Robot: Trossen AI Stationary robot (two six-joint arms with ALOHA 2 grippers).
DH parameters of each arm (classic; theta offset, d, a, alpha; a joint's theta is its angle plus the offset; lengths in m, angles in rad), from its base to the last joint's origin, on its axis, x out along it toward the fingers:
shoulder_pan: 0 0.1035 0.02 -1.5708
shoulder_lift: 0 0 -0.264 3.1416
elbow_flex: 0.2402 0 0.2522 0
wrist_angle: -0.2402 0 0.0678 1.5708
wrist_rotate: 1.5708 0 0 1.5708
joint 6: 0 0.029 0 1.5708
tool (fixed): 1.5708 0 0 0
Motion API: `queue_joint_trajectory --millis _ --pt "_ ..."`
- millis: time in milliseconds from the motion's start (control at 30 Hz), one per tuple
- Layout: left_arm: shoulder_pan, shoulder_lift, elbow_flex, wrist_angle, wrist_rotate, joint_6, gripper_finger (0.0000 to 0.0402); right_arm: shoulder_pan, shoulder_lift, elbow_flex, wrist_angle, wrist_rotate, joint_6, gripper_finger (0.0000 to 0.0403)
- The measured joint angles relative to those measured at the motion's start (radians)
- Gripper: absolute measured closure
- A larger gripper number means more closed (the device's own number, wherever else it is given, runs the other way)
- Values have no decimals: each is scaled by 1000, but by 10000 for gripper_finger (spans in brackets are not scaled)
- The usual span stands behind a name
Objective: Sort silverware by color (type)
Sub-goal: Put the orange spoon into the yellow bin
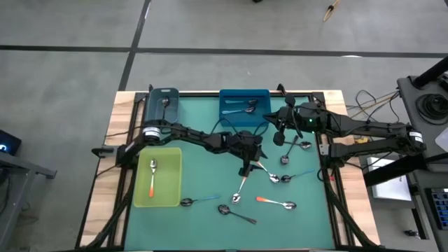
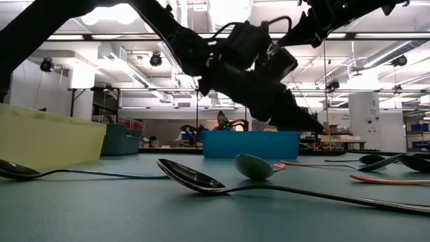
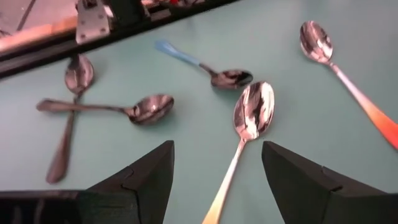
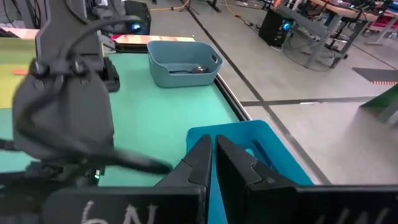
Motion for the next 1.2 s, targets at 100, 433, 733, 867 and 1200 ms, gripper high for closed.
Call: queue_joint_trajectory --millis 100,433,733,867,1200 --pt "-3 23 0 2 0 -5 177 0 0 0 -1 0 0 390" --pt "-5 58 0 47 2 -33 177 0 0 0 -6 0 -6 390" --pt "-10 92 0 100 40 -73 177 0 0 0 -6 0 -7 390" --pt "-15 104 10 105 46 -84 177 0 1 0 -6 0 -7 390" --pt "-16 135 54 92 65 -84 177 0 1 0 -7 0 -8 390"
